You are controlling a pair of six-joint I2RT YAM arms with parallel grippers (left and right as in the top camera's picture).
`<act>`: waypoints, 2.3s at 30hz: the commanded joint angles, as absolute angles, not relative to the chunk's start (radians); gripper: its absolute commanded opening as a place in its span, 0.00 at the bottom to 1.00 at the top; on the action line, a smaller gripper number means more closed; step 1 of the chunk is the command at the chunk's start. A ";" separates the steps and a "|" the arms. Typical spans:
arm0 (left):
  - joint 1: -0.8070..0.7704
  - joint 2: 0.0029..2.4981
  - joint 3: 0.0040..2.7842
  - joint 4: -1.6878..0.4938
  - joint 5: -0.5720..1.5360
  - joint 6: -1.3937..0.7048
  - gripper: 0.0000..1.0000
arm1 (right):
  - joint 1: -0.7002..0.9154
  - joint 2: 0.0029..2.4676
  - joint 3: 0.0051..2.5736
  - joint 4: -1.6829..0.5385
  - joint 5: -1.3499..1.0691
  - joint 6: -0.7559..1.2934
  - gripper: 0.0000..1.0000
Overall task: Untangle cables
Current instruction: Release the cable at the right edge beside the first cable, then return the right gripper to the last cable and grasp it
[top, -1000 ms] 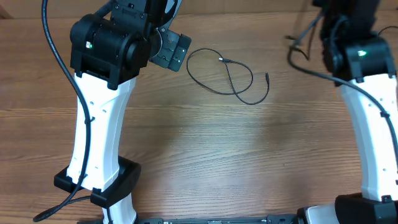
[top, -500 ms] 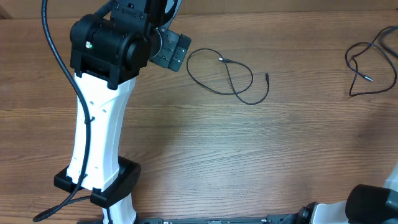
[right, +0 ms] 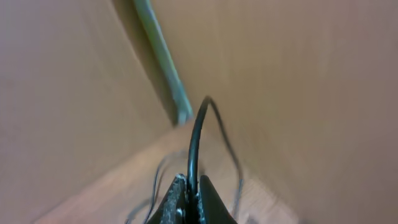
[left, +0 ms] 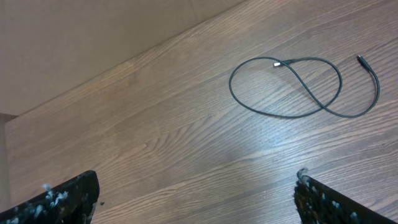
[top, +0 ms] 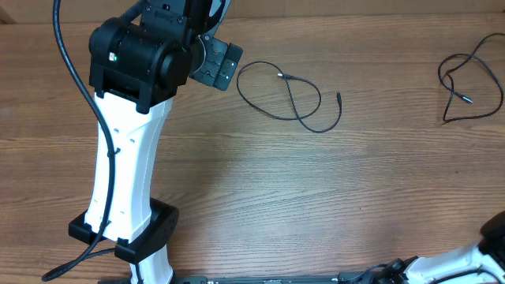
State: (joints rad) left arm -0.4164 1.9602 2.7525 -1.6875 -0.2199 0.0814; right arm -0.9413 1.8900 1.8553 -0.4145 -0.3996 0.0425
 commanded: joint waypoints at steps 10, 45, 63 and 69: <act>-0.410 1.970 2.749 -1.689 -0.205 0.072 1.00 | -0.936 2.140 1.869 -0.572 -0.605 0.397 0.04; -0.411 1.970 2.749 -1.689 -0.190 0.065 1.00 | -0.924 2.132 1.668 -0.469 -0.879 0.381 1.00; -0.412 1.969 2.749 -1.689 -0.190 0.064 1.00 | -0.678 1.745 1.713 -0.562 -0.764 0.108 1.00; -0.412 1.969 2.749 -1.689 -0.189 0.064 1.00 | -0.354 1.749 1.708 -0.699 -0.732 -0.270 1.00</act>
State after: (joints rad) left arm -0.4164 1.9602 2.7499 -1.6878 -0.2005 0.0776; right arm -0.4862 1.7485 1.7107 -0.6769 -0.7509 -0.0284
